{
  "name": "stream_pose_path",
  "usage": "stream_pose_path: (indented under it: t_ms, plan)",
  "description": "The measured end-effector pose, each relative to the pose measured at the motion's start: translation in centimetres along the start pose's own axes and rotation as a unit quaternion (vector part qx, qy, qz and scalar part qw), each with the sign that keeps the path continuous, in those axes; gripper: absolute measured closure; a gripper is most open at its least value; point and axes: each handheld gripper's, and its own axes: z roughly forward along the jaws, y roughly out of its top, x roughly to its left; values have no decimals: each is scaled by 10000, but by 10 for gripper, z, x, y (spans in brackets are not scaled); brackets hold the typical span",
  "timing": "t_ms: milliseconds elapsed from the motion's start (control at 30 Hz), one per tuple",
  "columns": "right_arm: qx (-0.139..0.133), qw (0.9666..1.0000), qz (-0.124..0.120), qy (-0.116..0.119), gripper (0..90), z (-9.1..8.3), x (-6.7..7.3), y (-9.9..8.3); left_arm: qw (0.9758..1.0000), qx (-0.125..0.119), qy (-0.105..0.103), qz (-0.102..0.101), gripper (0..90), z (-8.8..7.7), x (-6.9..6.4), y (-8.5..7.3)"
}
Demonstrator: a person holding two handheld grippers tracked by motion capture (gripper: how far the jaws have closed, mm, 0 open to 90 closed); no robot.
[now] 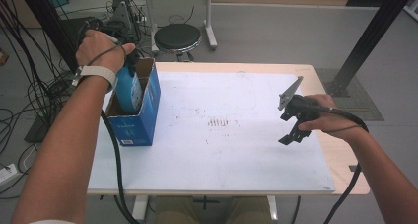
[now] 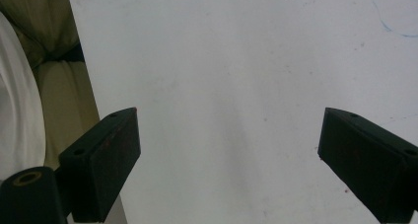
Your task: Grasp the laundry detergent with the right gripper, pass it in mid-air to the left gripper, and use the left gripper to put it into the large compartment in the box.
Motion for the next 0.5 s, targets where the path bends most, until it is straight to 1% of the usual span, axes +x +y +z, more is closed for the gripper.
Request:
stream_pose_path:
  t_ms: [200,300,367,433,500]
  plan:
    - [8,10000,30,-6,90,1,-1,-2,10000,-49,52,14,371,12,1,-2]
    - [8,10000,34,1,90,1,-1,-2,9999,-38,104,88,371,19,1,-4]
    - [21,10000,15,5,90,3,-1,-1,9999,-97,91,81,371,23,1,-5]
    - [24,10000,2,21,90,4,-1,-1,9999,-62,72,83,371,28,0,-6]
    - [37,10000,-4,26,90,5,-1,0,9999,-95,53,59,371,32,0,-7]
